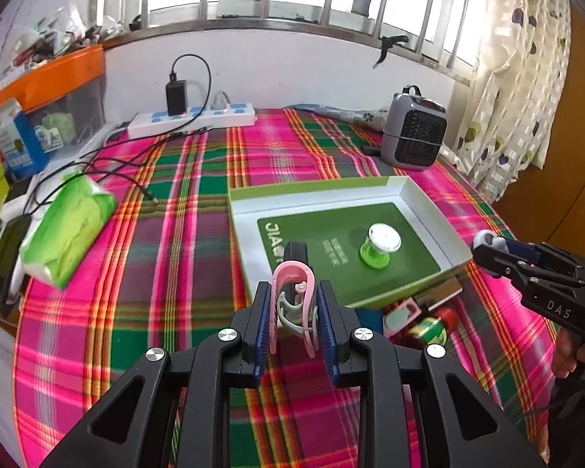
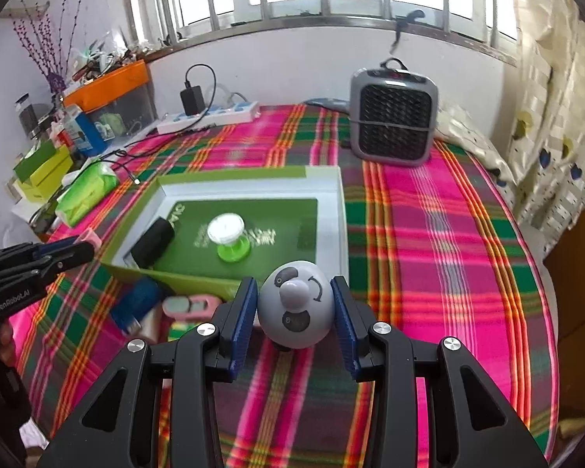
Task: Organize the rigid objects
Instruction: 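Carry the pink clip with the left tool while the right tool carries the panda ball into the box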
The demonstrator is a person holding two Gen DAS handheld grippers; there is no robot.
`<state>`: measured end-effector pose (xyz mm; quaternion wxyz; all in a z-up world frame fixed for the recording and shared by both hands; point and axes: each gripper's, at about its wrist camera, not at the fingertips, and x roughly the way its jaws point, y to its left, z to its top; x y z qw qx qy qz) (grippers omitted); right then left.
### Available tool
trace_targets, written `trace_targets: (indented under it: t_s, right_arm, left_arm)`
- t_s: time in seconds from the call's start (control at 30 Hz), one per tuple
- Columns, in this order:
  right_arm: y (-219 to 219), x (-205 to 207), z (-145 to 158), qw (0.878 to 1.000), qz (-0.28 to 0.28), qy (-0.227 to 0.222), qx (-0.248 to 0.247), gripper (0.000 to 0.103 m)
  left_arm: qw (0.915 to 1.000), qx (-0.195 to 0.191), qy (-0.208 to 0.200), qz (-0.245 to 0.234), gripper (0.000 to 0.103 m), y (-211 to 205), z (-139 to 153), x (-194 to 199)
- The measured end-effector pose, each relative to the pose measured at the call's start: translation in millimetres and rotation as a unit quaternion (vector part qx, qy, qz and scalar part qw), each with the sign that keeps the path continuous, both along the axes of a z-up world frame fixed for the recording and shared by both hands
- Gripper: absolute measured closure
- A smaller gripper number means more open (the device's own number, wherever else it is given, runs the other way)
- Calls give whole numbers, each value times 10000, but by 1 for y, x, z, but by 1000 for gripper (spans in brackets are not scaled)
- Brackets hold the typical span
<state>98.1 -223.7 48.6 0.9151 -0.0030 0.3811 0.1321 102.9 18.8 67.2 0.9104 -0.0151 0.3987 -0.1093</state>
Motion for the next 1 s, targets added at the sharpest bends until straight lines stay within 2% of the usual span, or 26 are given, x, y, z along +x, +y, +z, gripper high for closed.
trace_targets:
  t_s: [0.23, 0.53, 1.0]
  right_arm:
    - [15, 26, 7, 9998, 185, -21, -19, 63]
    - [34, 61, 8, 9991, 408, 53, -64, 63]
    - [59, 116, -15, 9967, 682, 432, -108, 63]
  left_arm:
    - [9999, 52, -84, -78, 81, -7, 6, 27]
    - [9999, -45, 70, -101, 81, -7, -2, 63]
    - [9994, 72, 308, -121, 81, -13, -26, 107]
